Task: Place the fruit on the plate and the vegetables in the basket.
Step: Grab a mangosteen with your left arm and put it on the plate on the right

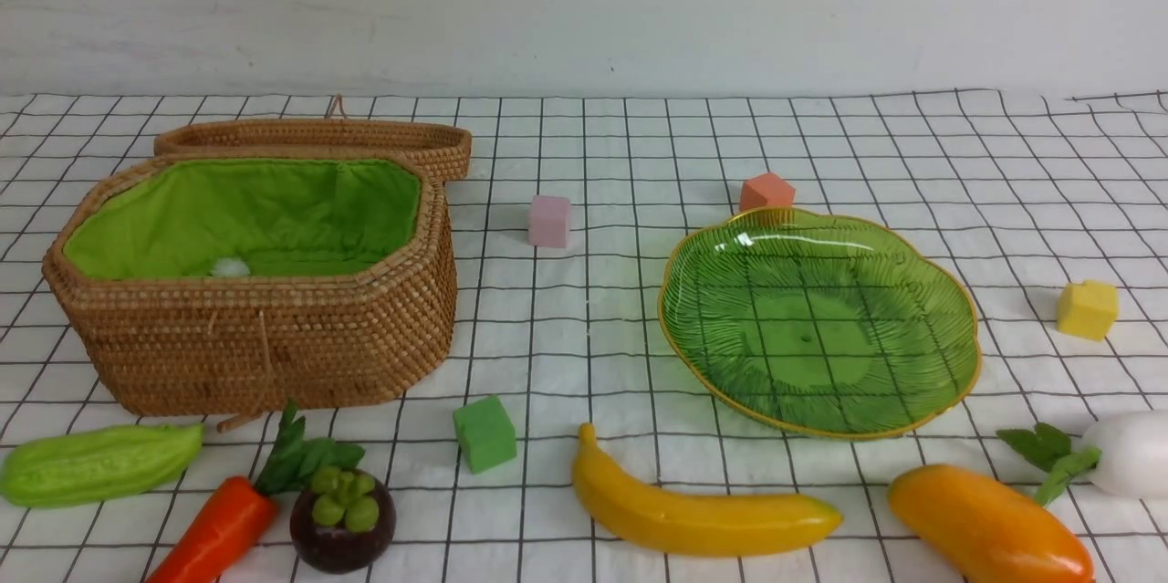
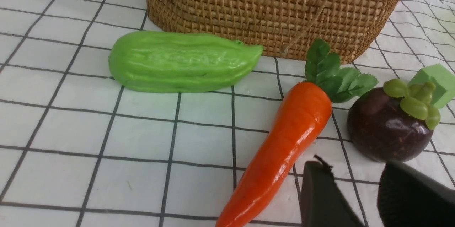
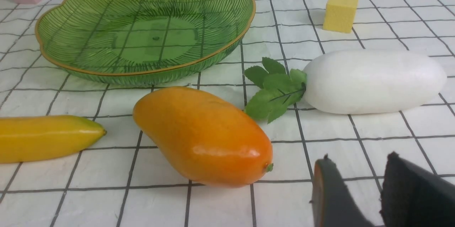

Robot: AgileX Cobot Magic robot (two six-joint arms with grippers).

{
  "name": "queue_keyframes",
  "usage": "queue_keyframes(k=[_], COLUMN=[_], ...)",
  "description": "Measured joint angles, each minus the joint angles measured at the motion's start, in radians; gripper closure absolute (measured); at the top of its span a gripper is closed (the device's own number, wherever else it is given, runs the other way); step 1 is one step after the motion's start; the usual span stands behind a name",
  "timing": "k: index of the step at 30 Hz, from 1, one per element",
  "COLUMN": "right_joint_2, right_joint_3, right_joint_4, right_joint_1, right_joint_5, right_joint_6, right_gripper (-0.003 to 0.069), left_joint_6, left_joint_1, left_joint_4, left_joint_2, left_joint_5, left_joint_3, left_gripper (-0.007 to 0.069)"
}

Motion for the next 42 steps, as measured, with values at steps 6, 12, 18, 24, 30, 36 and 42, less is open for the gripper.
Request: queue_keyframes(k=[6,12,18,24,30,36,42], right_joint_2=[0.000,0.000,0.000,0.000,0.000,0.000,0.000], right_joint_3=[0.000,0.000,0.000,0.000,0.000,0.000,0.000], right_joint_4=[0.000,0.000,0.000,0.000,0.000,0.000,0.000], right_joint_1=[0.000,0.000,0.000,0.000,0.000,0.000,0.000], right_joint_5=[0.000,0.000,0.000,0.000,0.000,0.000,0.000], right_joint_6=[0.000,0.000,0.000,0.000,0.000,0.000,0.000], right_gripper=[0.0417,0.0417,0.0417,0.0417,0.0417,0.0417,0.0417], left_joint_6=[0.000,0.000,0.007,-0.048,-0.109,-0.075,-0.053], left_joint_1=[0.000,0.000,0.000,0.000,0.000,0.000,0.000], left_joint_4=[0.000,0.000,0.015,-0.005,-0.074,-0.131,-0.191], left_joint_2=[0.000,0.000,0.000,0.000,0.000,0.135,0.422], left_joint_5=[0.000,0.000,-0.004,-0.298,-0.678,-0.720,-0.378], left_joint_3=[0.000,0.000,0.000,0.000,-0.011,-0.377,-0.833], left_gripper=[0.0386,0.0385,0.0385,0.0385,0.0385,0.0385,0.0385])
